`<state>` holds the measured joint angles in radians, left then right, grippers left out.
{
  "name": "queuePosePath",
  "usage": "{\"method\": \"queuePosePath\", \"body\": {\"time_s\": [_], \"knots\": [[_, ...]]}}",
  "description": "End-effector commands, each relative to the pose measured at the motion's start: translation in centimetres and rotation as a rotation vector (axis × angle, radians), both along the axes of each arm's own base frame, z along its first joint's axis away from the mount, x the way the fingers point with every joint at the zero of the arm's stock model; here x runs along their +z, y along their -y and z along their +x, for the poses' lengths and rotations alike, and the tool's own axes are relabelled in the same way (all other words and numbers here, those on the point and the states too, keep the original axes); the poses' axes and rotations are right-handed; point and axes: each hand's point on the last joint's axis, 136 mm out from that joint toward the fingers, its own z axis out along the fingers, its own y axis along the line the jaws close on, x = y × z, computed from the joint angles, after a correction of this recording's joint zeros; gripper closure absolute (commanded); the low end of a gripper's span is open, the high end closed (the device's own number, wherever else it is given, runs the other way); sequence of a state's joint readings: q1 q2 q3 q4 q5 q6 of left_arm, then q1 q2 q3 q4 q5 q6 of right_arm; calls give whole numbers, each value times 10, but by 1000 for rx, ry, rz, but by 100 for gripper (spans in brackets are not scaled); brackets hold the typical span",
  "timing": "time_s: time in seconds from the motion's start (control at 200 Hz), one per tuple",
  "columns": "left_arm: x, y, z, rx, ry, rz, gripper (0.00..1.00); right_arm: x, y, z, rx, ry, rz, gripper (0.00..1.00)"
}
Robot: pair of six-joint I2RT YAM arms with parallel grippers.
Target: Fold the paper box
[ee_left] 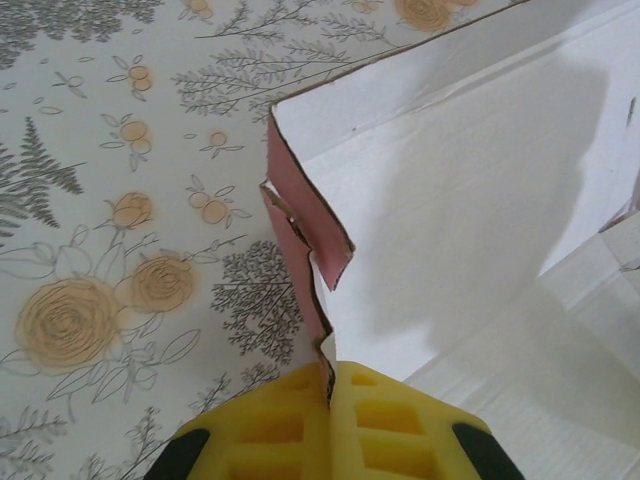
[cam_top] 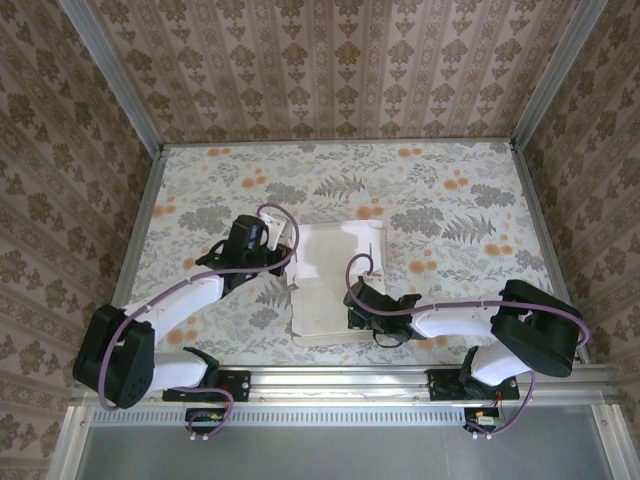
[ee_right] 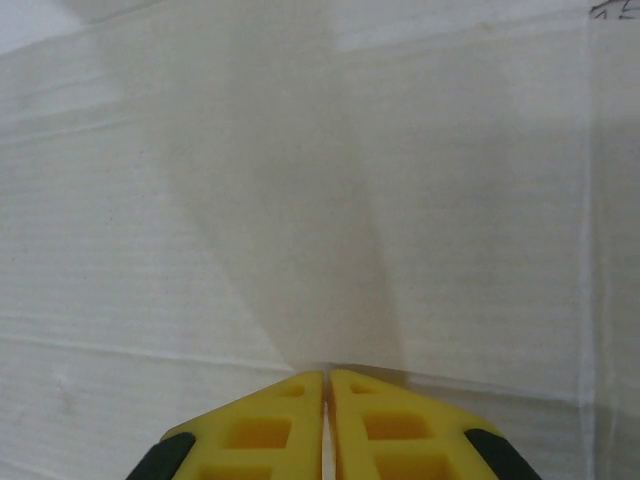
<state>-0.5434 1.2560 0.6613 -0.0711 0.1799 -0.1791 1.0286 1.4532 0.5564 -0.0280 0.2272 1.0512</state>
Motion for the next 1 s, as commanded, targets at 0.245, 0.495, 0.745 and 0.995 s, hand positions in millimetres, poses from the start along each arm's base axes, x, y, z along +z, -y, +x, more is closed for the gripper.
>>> {"method": "queuePosePath", "body": {"time_s": [0.245,0.495,0.745,0.995], "knots": [[-35,-11,-45,-2,-94,130,98,-4,10,1,-59,19,-57,92],[-46,-19,-58,22,-110,209,100,1,11,1,-66,43,-54,93],[-55,-18,-68,55,-110,271,100,8,18,-1,-91,83,-49,95],[-55,-7,-67,68,-91,248,100,18,28,-6,-140,133,-24,96]]}}
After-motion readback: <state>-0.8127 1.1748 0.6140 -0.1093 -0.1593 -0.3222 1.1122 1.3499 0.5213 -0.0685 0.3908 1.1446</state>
